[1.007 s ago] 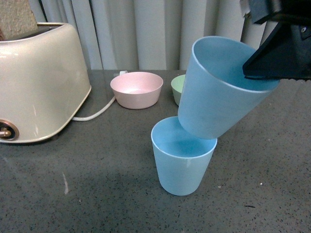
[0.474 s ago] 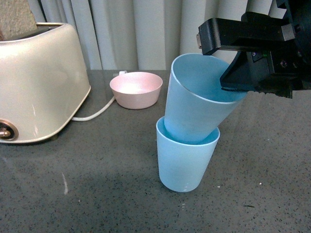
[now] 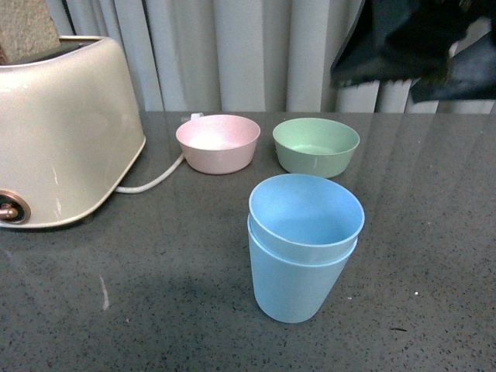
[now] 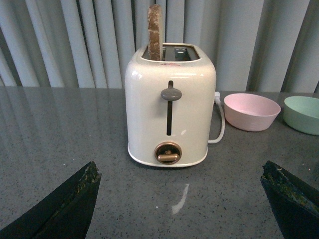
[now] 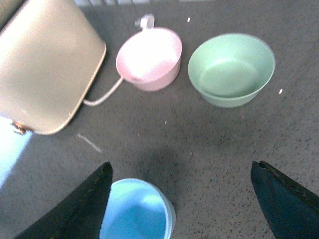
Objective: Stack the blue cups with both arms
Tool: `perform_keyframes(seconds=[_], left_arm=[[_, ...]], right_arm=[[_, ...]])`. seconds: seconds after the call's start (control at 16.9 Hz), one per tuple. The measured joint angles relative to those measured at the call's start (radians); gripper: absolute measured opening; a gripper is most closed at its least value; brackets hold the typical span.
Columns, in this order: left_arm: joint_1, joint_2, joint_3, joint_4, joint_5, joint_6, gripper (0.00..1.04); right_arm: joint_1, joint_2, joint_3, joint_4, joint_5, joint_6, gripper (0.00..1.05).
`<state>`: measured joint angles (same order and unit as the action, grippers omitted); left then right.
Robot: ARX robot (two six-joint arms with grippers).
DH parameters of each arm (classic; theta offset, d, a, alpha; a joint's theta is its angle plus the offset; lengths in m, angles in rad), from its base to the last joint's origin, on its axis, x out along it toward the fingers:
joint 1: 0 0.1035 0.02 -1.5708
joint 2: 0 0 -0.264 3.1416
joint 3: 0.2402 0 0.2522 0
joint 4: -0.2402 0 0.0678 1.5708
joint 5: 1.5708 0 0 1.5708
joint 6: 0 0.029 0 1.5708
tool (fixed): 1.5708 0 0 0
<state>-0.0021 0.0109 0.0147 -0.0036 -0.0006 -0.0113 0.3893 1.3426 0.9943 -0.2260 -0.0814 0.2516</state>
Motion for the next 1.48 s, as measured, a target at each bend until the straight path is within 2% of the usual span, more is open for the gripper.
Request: perform_keyframes(seconds=[0.06, 0.12, 0.18, 0.47, 0.53, 0.59, 0.77, 0.89, 1.36, 1.42, 1.48], left_arm=[[0.0, 0.0, 0.0, 0.0, 0.0, 0.0, 0.98], [0.0, 0.0, 0.0, 0.0, 0.0, 0.0, 0.98], [0.0, 0.0, 0.0, 0.0, 0.0, 0.0, 0.98], [0.0, 0.0, 0.0, 0.0, 0.0, 0.0, 0.98], [0.0, 0.0, 0.0, 0.0, 0.0, 0.0, 0.98], [0.0, 0.0, 0.0, 0.0, 0.0, 0.0, 0.98], [0.0, 0.0, 0.0, 0.0, -0.001, 0.0, 0.98], [0.0, 0.0, 0.0, 0.0, 0.0, 0.0, 0.98], [0.0, 0.0, 0.0, 0.0, 0.0, 0.0, 0.98], [0.0, 0.0, 0.0, 0.0, 0.0, 0.0, 0.98], [0.0, 0.0, 0.0, 0.0, 0.0, 0.0, 0.98]], right_arm=[[-0.033, -0.045, -0.006, 0.022, -0.018, 0.026, 0.93], [-0.07, -0.105, -0.033, 0.047, -0.034, 0.063, 1.0], [-0.112, -0.178, -0.09, 0.083, -0.04, 0.089, 0.97], [-0.333, -0.481, -0.404, 0.256, -0.048, 0.145, 0.98], [-0.377, -0.525, -0.487, 0.372, -0.019, 0.129, 0.95], [-0.383, -0.541, -0.521, 0.436, 0.01, 0.094, 0.91], [-0.391, -0.599, -0.619, 0.567, 0.071, 0.003, 0.8], [-0.389, -0.666, -0.71, 0.627, 0.079, -0.099, 0.69], [-0.389, -0.855, -0.859, 0.532, 0.079, -0.212, 0.36], [-0.389, -0.889, -0.867, 0.506, 0.079, -0.22, 0.3], [-0.389, -0.946, -0.879, 0.486, 0.079, -0.227, 0.19]])
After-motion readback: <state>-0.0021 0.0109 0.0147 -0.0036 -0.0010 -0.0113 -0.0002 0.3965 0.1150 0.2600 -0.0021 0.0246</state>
